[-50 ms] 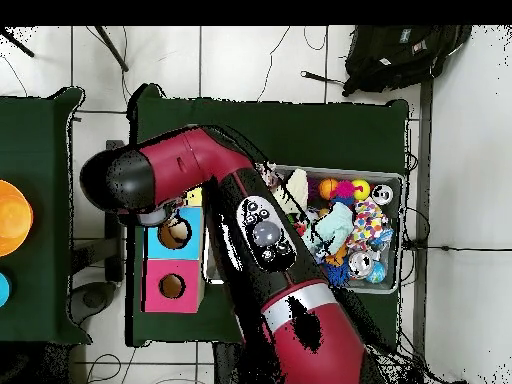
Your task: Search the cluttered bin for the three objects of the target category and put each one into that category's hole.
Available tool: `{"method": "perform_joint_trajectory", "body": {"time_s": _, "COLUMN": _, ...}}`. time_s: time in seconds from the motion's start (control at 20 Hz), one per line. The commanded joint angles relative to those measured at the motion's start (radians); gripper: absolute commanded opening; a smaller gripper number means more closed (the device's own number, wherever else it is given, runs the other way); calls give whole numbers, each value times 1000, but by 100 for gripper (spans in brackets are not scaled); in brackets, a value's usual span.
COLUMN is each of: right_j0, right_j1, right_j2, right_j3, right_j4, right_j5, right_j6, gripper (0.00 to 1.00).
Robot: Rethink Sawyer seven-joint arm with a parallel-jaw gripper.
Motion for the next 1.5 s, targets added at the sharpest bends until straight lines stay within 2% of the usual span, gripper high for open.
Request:
{"method": "perform_joint_trajectory", "body": {"time_s": 0.05, "right_j0": 2, "right_j1": 66, "right_j2": 7, "right_j3": -54, "right_j4": 14, "right_j5": 4, "right_j6": -59, "gripper": 0}}
{"method": "perform_joint_trajectory", "body": {"time_s": 0.8, "right_j0": -29, "right_j1": 122, "right_j2": 27, "right_j3": -148, "right_j4": 27, "right_j5": 79, "right_j6": -163, "gripper": 0}}
{"method": "perform_joint_trajectory", "body": {"time_s": 1.5, "right_j0": -25, "right_j1": 176, "right_j2": 29, "right_j3": -255, "right_j4": 32, "right_j5": 126, "right_j6": -187, "gripper": 0}}
